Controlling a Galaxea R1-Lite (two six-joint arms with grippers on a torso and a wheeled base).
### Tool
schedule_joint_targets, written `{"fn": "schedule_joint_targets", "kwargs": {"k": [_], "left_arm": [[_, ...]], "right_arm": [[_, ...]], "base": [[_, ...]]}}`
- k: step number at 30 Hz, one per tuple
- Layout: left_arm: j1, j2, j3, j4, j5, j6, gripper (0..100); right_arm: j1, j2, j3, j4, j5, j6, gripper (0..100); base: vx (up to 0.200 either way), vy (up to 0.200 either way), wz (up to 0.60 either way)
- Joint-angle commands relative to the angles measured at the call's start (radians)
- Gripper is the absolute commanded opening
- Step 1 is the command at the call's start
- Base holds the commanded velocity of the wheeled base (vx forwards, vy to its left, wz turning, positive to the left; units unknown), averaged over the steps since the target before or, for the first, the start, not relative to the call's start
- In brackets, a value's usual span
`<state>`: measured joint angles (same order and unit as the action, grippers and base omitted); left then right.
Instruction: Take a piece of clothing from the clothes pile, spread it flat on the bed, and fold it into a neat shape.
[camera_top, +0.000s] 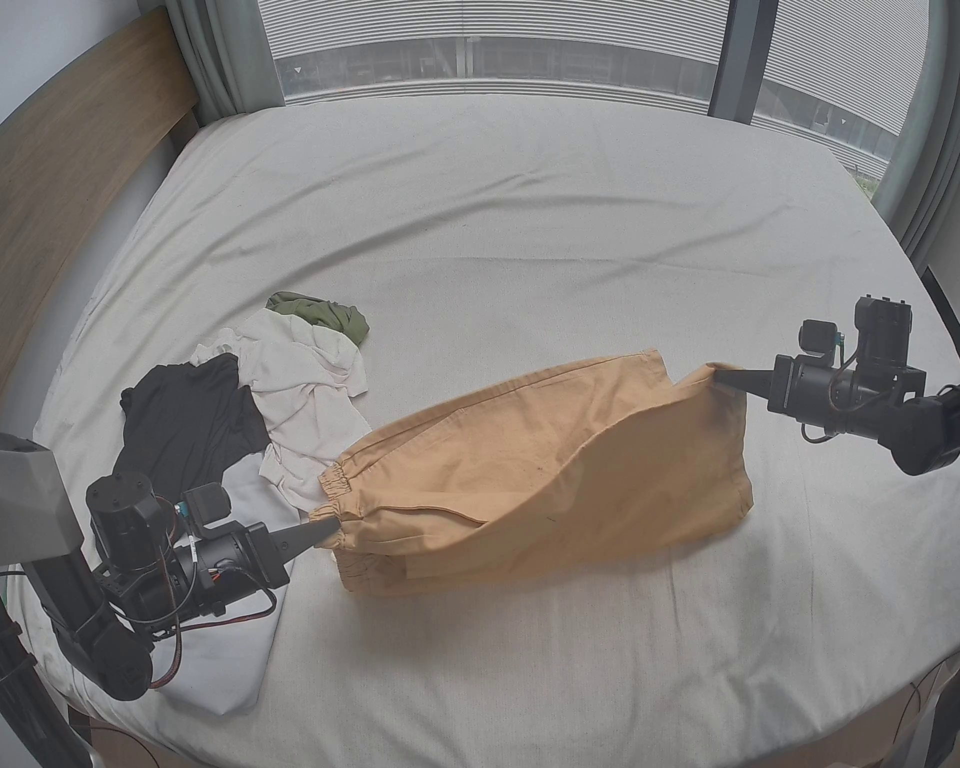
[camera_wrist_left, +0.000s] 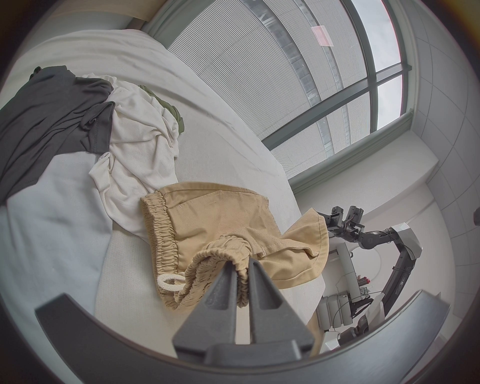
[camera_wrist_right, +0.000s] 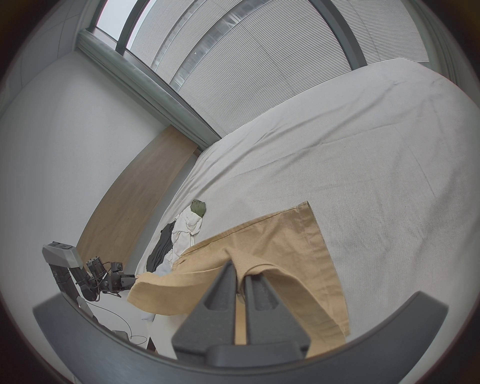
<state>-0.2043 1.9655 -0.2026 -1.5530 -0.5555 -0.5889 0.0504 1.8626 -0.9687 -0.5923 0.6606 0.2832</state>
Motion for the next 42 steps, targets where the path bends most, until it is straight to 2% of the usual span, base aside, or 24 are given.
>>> {"fn": "schedule_joint_targets", "kwargs": {"k": [1,19,24,42], "left_arm": [[0.008,0.006,-0.008,-0.001,0.002,-0.002,0],[0.029,0.030,-0.051,0.001,0.017,-0.045,0],[0.029,0.056,-0.074,-0.001,0.055,-0.046,0],[0.031,0.085,-0.115,0.001,0.115,-0.052,0]], "right_arm": [[0.016,0.044,-0.035,-0.004,0.001,0.001,0],[0.042,0.119,-0.136,0.002,-0.001,-0.001,0],[0.048,0.144,-0.163,-0.004,-0.044,-0.002,0],[0.051,0.182,-0.212,-0.004,-0.084,-0.002,0]], "base": [[0.000,0.000,0.00],[0.000,0.000,0.00],[0.000,0.000,0.00],[0.000,0.000,0.00]]}}
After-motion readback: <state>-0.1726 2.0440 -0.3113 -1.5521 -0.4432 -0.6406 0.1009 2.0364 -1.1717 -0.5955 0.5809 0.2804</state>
